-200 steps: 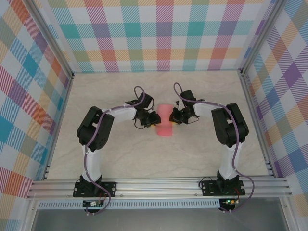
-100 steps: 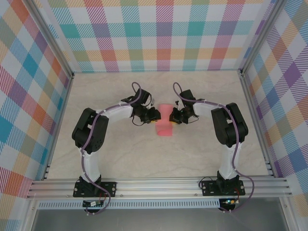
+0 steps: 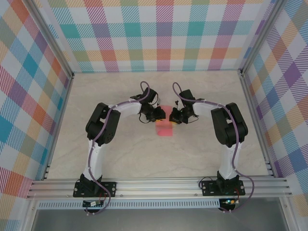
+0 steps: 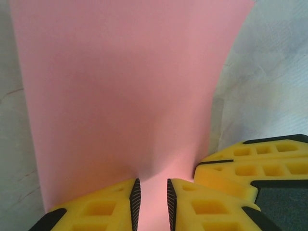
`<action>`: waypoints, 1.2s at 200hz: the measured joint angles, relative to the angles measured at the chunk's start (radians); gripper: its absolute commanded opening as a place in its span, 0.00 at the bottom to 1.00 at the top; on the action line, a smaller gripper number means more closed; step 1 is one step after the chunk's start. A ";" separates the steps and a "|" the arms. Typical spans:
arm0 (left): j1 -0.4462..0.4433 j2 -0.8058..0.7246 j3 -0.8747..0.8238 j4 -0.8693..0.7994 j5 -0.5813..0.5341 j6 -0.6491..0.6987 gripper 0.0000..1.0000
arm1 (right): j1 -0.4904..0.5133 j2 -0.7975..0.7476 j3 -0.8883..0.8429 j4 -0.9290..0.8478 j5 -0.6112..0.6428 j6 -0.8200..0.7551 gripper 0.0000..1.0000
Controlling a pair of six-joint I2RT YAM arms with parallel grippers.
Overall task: Fold a paper plane with a square sheet of paper (fold left side to right side)
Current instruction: First fold the square sheet of paper in half at the center of the table.
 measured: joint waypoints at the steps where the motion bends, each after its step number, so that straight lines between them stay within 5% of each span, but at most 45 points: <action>1: 0.000 0.000 0.000 0.000 0.000 0.000 0.25 | 0.000 0.000 0.000 0.000 0.000 0.000 0.06; 154: 0.144 -0.031 -0.033 0.016 0.035 0.021 0.22 | 0.001 0.000 0.002 -0.002 0.001 -0.014 0.06; 240: 0.068 -0.017 0.022 0.118 0.117 0.002 0.19 | 0.001 0.001 0.003 -0.004 0.001 -0.015 0.06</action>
